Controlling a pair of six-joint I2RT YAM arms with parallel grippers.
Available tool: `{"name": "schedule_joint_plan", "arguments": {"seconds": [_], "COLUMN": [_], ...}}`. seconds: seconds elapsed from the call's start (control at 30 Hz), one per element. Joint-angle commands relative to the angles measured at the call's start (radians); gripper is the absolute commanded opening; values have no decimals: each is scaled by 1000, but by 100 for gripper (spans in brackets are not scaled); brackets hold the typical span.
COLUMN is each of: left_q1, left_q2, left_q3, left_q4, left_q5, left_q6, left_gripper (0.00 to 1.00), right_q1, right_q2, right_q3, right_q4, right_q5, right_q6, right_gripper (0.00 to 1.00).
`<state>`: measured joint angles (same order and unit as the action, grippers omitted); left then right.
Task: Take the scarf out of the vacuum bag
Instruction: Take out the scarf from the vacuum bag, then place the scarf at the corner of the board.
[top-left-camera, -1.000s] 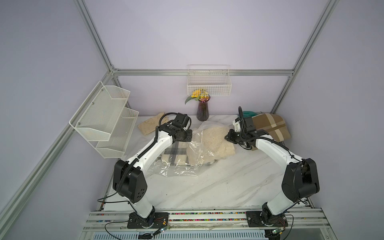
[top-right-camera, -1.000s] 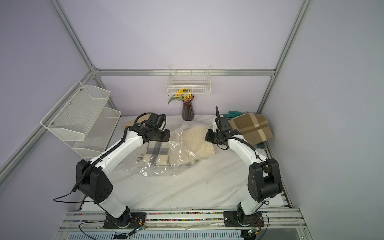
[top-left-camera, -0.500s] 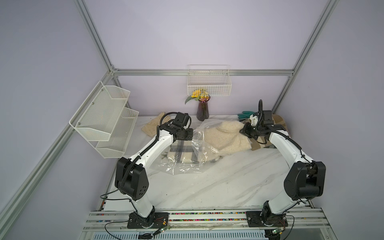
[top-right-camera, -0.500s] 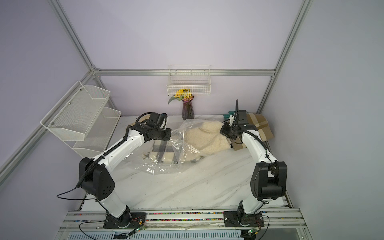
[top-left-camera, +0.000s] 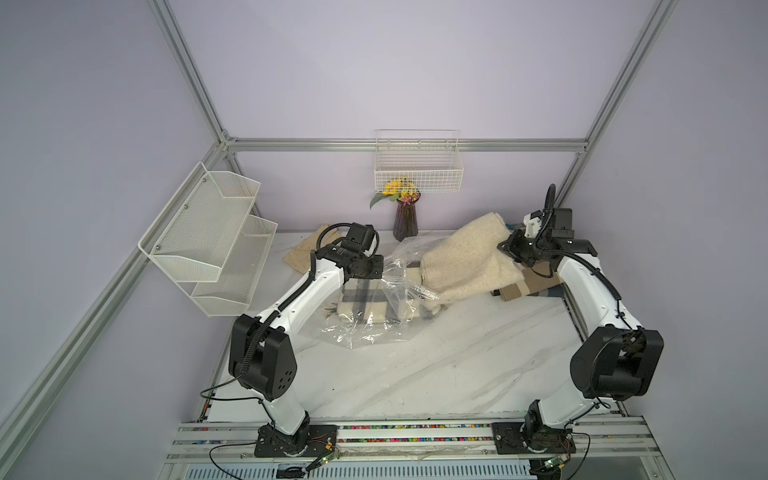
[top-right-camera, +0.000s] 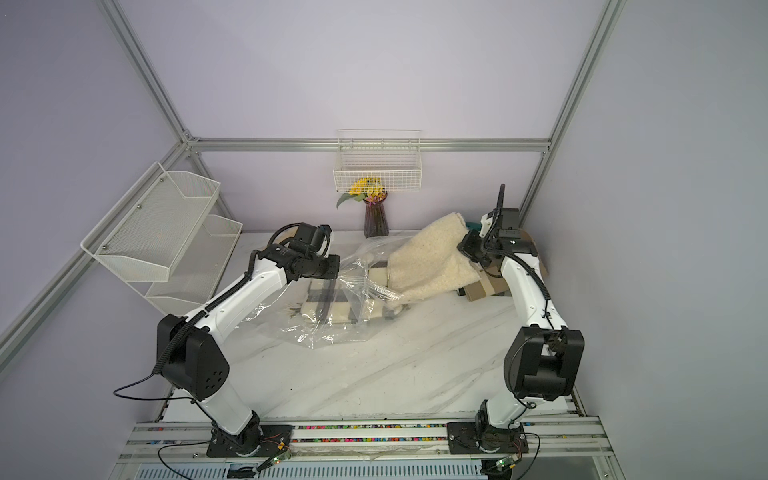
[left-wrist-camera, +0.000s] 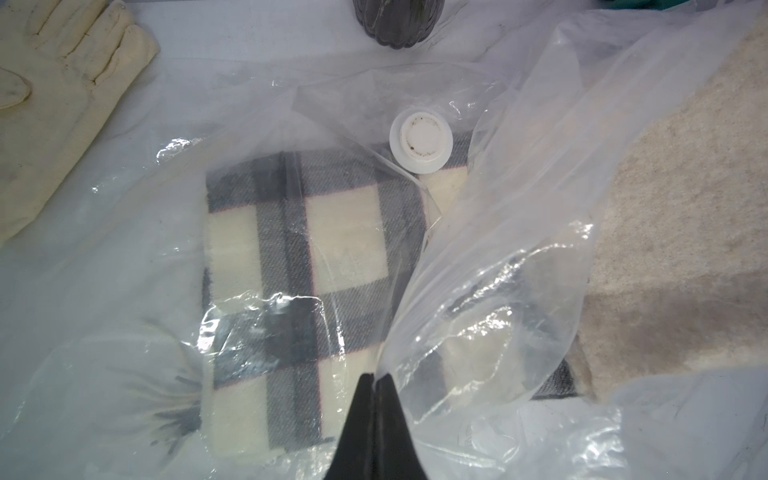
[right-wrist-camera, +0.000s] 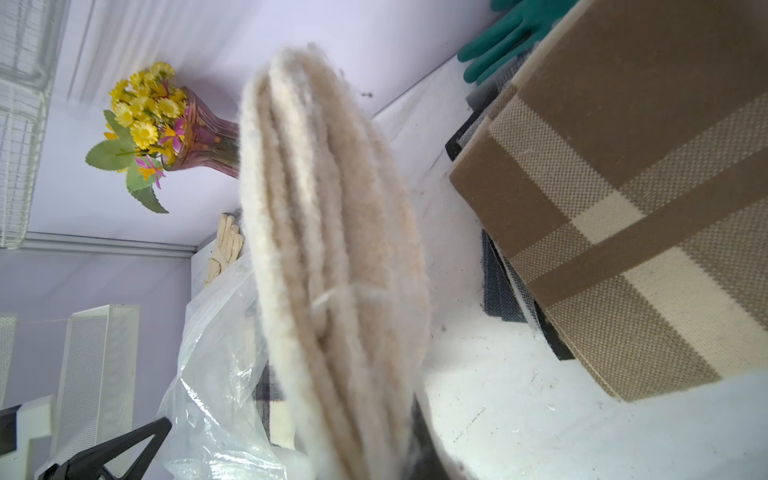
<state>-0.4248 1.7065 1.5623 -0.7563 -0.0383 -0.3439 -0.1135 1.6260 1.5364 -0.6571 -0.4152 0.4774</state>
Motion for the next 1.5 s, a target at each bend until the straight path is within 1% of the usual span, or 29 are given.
{"name": "schedule_joint_plan", "arguments": {"seconds": [0.0,0.2,0.57,0.67,0.77,0.9,1.0,1.13,1.47], "left_q1": [24,44,113,119,123,126,126,126,126], "left_q2": [-19,-25,-54,-68,-80,-95,-112,-131,-148], "left_q3": [23,5,-40,-58,-76,-98,-112,-137,-160], "left_q4": [17,19,15,15,14,12,13,14,14], "left_q5": [-33,-35,-20,-23,-23,-18,-13,-15,-11], "left_q6": [22,20,26,28,26,21,14,9,6], "left_gripper": [0,0,0,0,0,0,0,0,0], "right_q1": [-45,-102,-178,-197,-213,-238,-245,-248,-268], "right_q2": [7,14,37,37,41,42,68,99,92], "right_q3": [48,40,43,20,-12,-91,-112,-100,-70], "right_q4": [45,62,106,144,202,370,453,488,515], "right_q5": [17,21,10,21,60,57,47,40,36], "right_q6": [15,30,50,63,85,155,181,203,230], "right_gripper": [0,0,0,0,0,0,0,0,0]}}
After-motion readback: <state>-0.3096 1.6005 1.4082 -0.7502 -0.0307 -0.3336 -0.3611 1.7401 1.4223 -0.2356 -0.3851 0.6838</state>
